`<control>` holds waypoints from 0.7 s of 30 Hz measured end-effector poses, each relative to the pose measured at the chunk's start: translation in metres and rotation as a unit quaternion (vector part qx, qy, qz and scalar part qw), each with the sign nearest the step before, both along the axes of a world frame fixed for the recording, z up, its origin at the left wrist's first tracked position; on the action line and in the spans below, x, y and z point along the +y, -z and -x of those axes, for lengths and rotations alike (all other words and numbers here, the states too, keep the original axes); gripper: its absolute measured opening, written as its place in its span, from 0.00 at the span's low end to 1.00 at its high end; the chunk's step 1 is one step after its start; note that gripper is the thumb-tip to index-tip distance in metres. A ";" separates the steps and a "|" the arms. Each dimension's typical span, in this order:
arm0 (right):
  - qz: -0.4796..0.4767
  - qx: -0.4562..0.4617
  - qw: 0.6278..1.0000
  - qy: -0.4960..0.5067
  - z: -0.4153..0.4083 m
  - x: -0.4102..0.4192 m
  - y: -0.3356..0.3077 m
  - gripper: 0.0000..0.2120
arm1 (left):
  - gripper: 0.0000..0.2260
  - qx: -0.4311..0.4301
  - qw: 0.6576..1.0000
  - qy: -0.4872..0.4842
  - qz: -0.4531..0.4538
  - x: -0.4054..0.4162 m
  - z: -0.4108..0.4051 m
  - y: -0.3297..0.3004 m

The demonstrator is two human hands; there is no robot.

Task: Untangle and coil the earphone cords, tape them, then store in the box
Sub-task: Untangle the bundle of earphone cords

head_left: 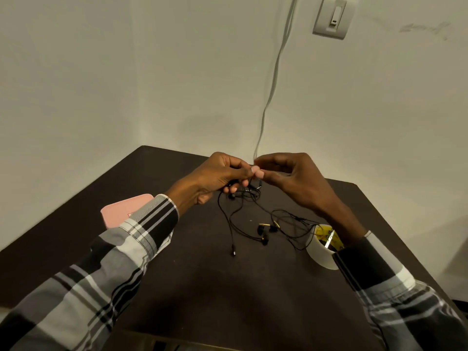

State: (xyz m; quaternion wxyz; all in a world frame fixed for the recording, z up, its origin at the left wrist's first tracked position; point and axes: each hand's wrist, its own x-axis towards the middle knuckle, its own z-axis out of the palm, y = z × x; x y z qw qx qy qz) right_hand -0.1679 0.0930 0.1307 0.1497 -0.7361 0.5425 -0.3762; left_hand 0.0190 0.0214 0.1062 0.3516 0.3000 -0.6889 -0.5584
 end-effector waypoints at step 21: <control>0.094 0.107 0.950 0.277 0.071 -0.024 0.003 0.06 | 0.13 0.010 1.000 -0.012 -0.012 -0.005 -0.023 0.014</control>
